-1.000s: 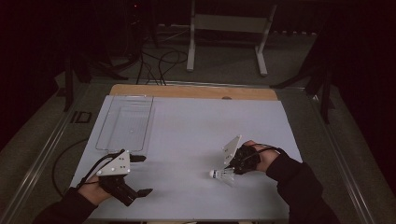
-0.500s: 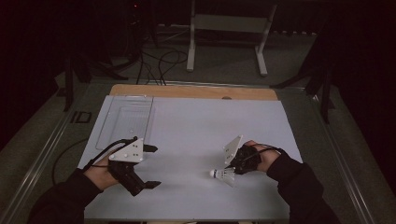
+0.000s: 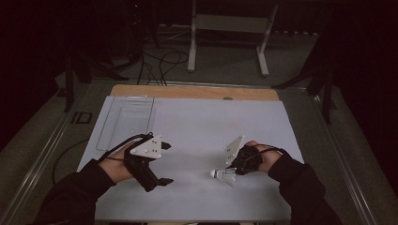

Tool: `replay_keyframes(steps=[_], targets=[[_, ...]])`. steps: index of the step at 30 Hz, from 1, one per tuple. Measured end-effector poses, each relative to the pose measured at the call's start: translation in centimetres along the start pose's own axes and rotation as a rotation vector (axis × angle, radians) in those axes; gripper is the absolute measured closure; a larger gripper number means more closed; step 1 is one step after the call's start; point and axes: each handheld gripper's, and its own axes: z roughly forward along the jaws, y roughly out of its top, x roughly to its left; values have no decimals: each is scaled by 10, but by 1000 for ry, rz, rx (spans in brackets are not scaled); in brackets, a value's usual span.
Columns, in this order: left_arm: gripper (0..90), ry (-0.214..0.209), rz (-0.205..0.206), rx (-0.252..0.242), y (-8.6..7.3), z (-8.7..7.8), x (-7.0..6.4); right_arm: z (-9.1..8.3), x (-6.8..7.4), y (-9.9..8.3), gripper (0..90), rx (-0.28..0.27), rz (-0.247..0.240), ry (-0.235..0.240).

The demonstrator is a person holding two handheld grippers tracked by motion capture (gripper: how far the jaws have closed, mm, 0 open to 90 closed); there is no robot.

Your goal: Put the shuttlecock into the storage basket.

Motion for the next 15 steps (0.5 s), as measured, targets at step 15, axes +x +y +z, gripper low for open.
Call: replay_keyframes(steps=[15], targets=[[0, -47, 98, 75, 25, 35, 2, 1, 1, 3, 897, -23, 3, 4]])
